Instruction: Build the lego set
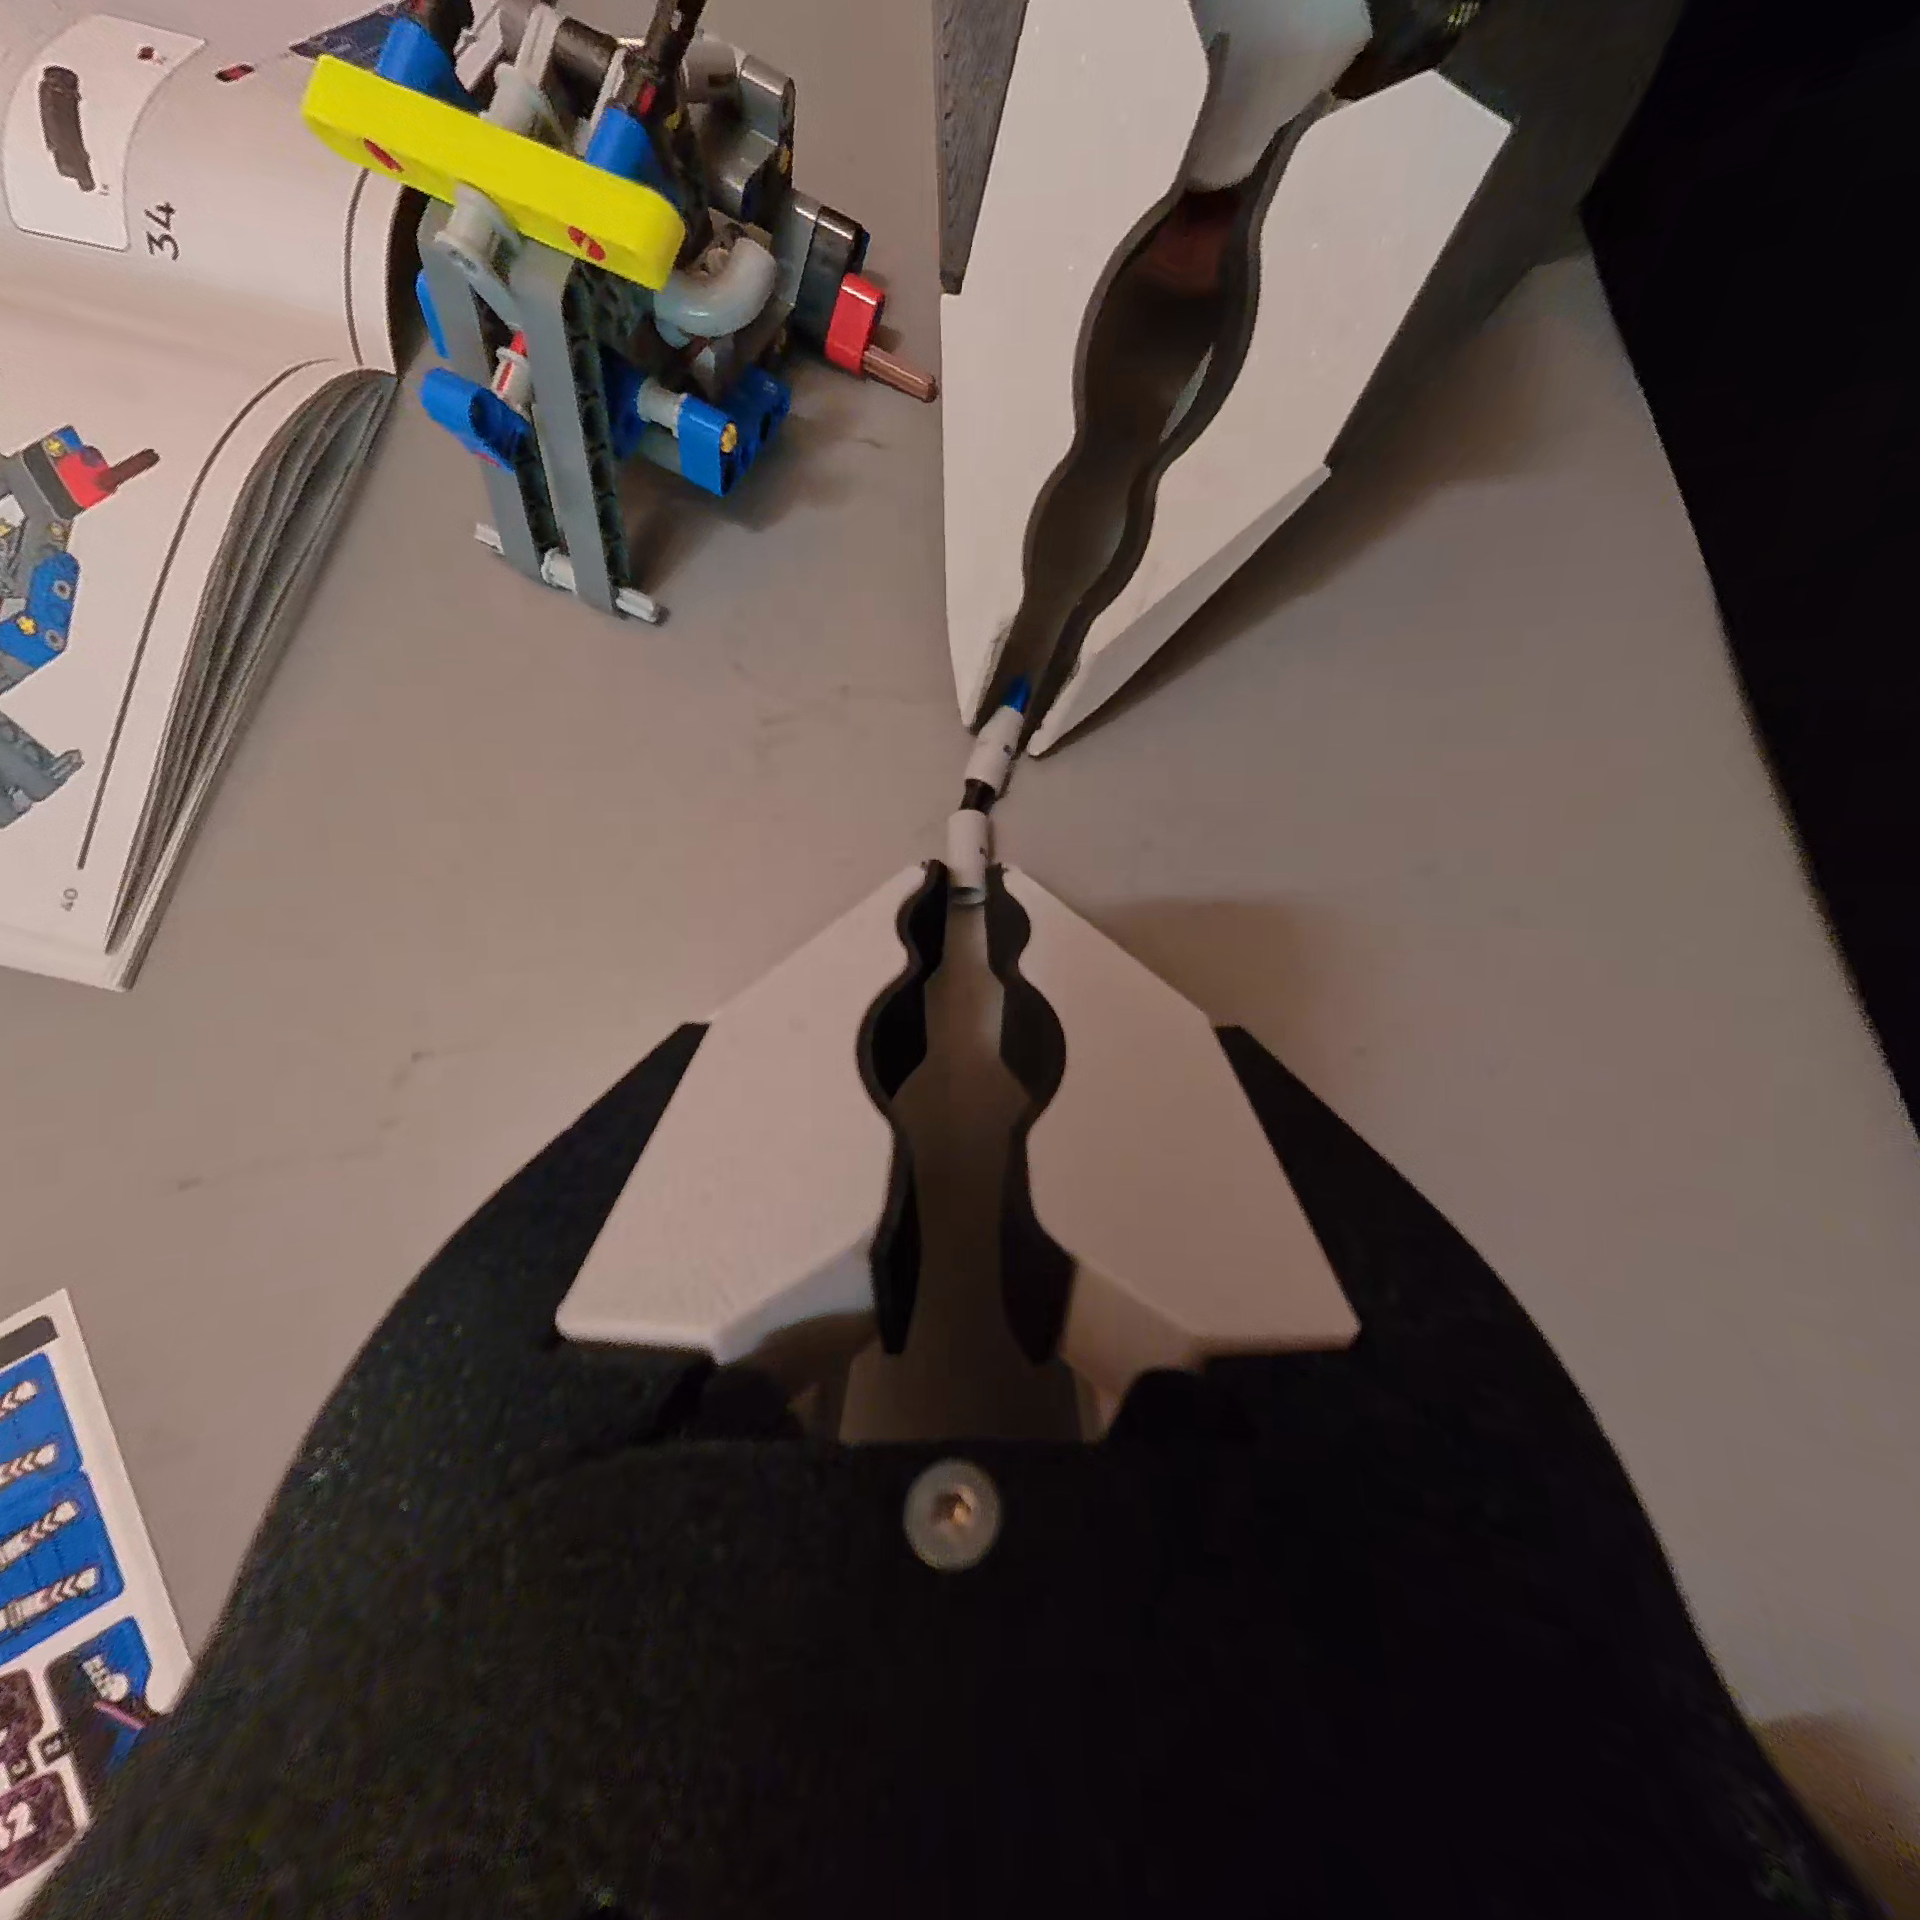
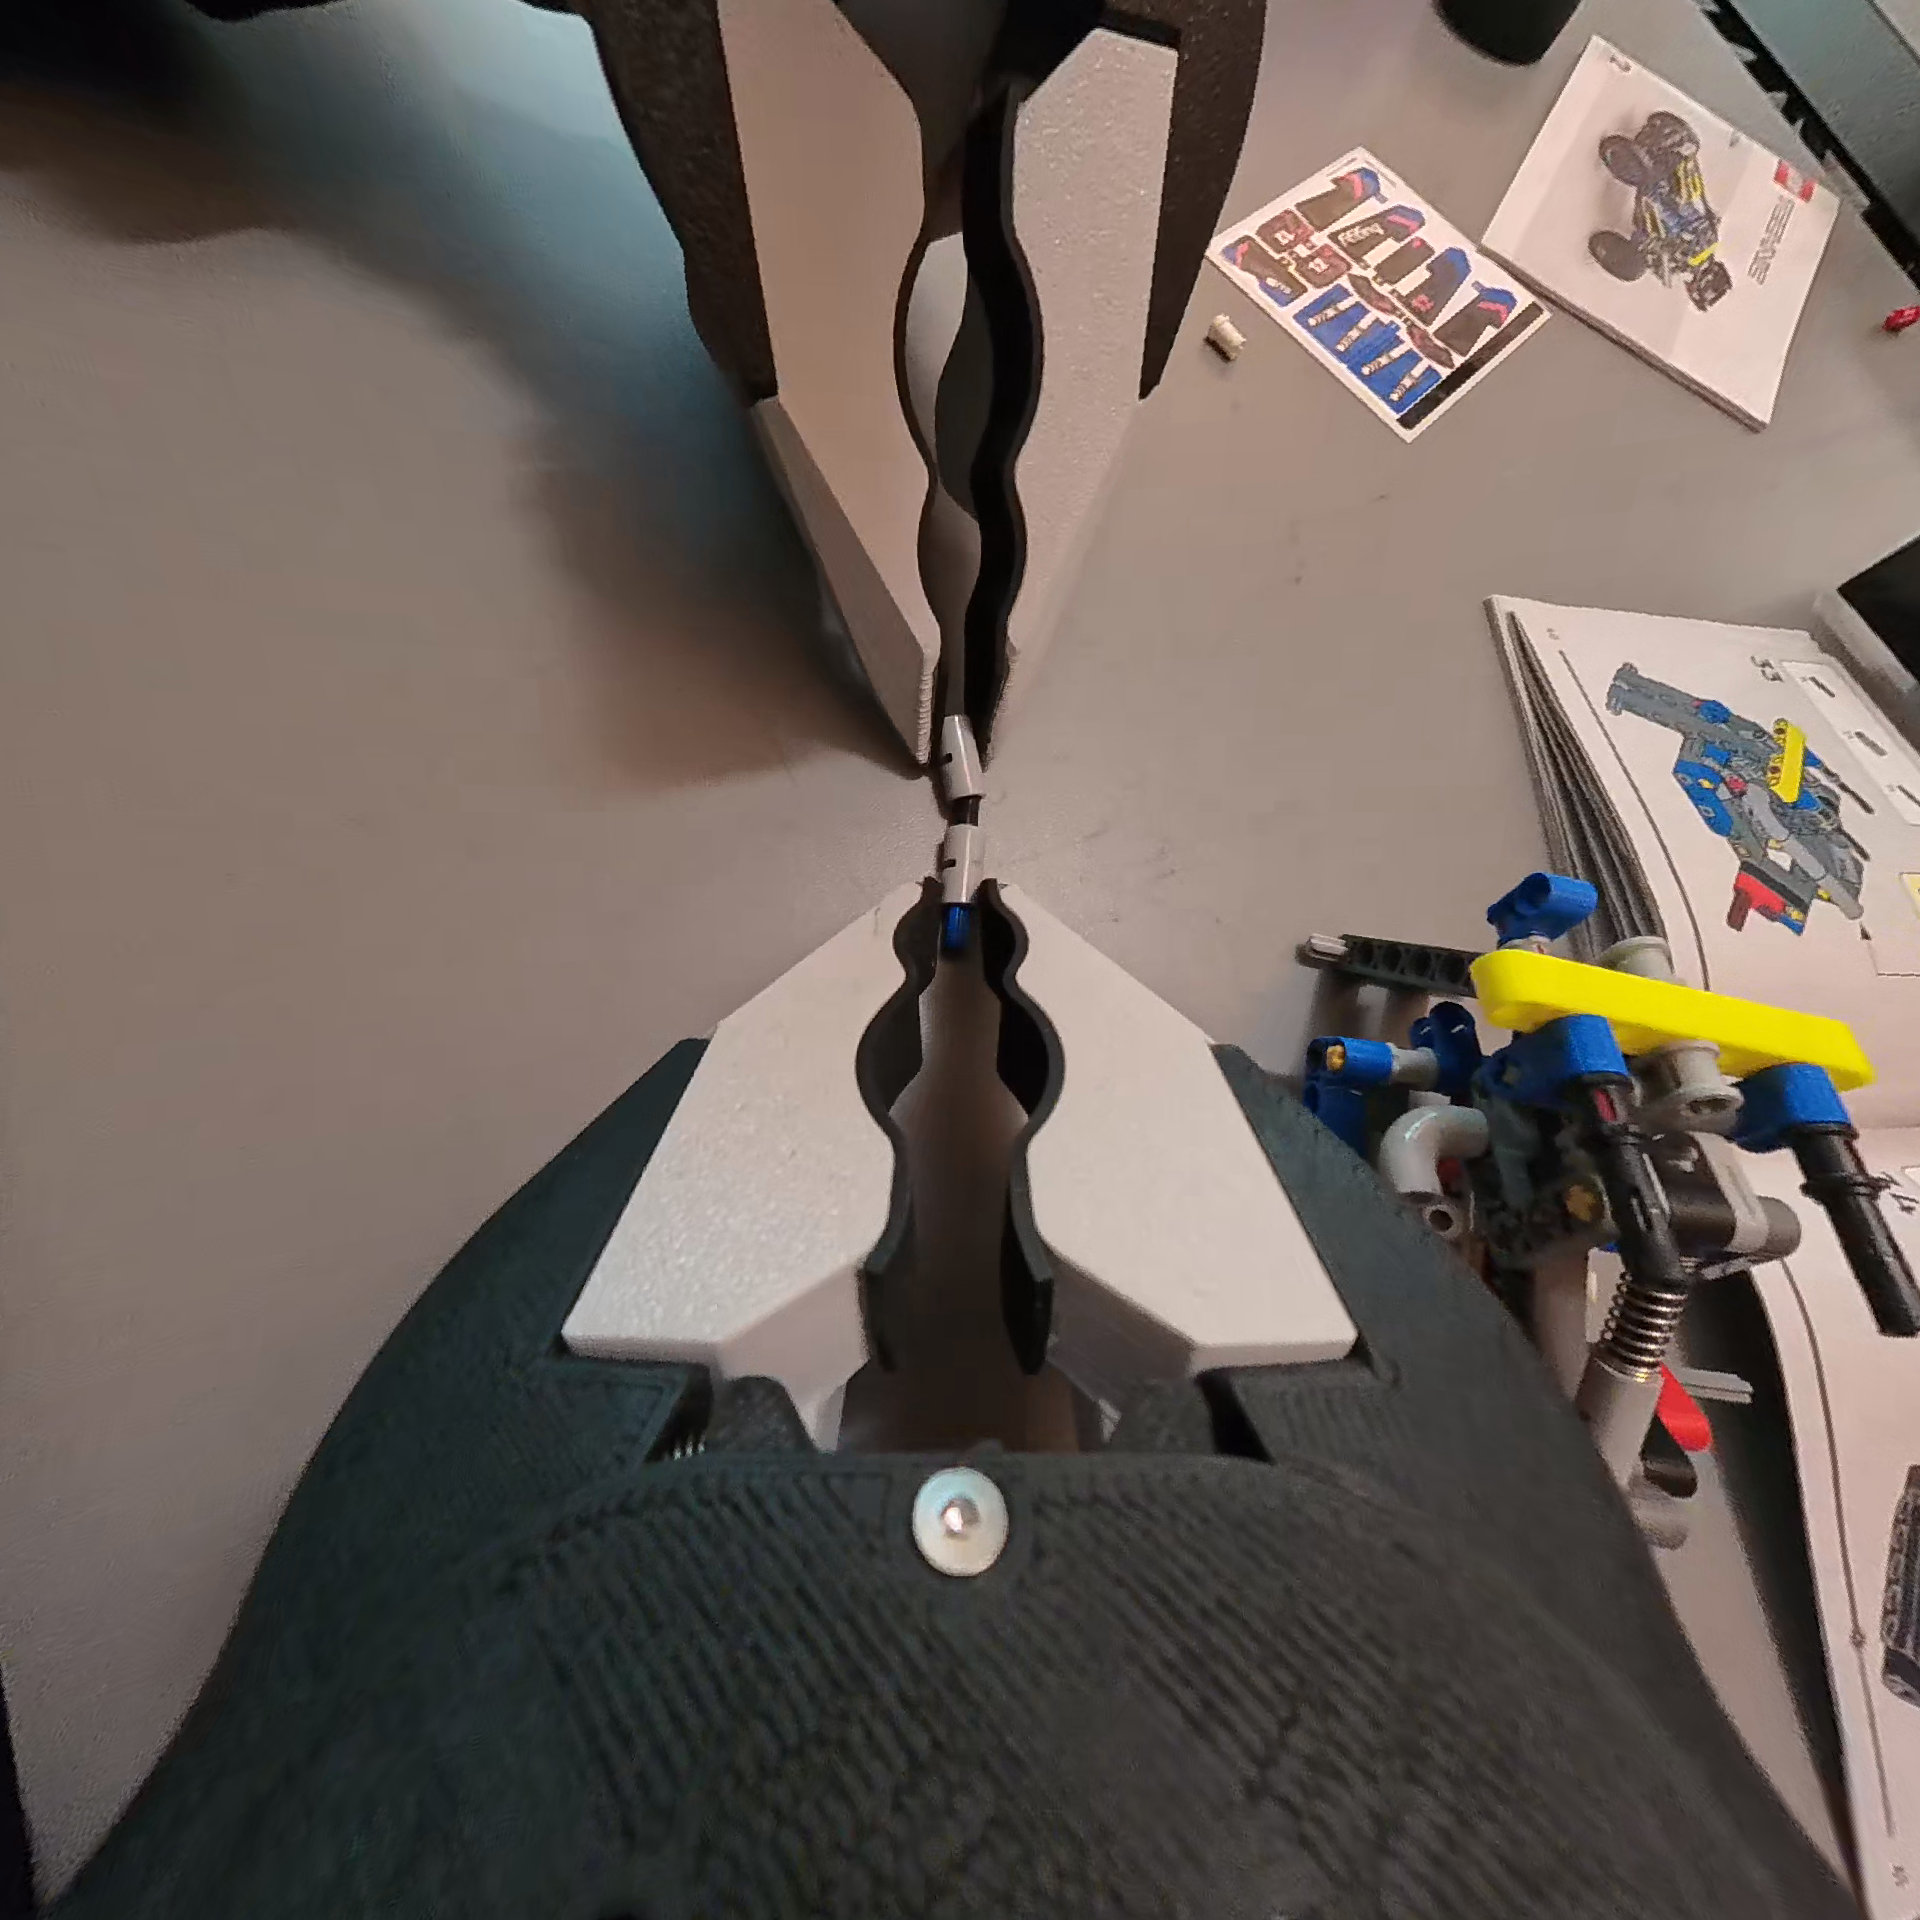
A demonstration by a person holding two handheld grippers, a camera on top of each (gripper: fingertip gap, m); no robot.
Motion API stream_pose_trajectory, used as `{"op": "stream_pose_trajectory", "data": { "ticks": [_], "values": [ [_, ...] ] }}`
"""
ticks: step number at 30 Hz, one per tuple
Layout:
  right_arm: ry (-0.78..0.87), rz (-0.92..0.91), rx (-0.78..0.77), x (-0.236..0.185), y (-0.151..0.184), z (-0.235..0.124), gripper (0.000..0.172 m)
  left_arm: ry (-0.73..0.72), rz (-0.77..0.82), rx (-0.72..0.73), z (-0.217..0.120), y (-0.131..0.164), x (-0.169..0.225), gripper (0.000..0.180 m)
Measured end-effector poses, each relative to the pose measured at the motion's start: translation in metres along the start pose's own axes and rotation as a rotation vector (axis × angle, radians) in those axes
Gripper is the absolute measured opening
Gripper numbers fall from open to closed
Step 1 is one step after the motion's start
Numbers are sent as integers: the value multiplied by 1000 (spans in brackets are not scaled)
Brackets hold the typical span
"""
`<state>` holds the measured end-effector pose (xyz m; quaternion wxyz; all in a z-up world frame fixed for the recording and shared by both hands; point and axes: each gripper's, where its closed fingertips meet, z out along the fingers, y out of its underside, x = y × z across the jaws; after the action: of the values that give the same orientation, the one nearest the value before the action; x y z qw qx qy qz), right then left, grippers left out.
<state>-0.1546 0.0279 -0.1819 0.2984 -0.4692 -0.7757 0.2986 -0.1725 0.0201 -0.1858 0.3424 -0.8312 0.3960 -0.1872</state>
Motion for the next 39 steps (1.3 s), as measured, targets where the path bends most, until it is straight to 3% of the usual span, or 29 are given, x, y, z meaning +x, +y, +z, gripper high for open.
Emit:
{"op": "stream_pose_trajectory", "data": {
  "ticks": [10,20,30,37,39],
  "values": [
    [-50,-10,7,0,-1,0,5,35,79,-16,0,0,2,5],
    [-58,-21,9,-1,-2,1,5,15,54,-4,1,-1,2,4],
    [-90,-63,17,-1,-2,2,6,41,207,22,1,-2,1,5],
    [-44,-148,-28,0,-5,5,6,-64,489,-229,2,-5,-3,4],
    [-36,-151,-12,1,-5,5,5,-46,459,-231,2,-4,-4,4]
  ]
}}
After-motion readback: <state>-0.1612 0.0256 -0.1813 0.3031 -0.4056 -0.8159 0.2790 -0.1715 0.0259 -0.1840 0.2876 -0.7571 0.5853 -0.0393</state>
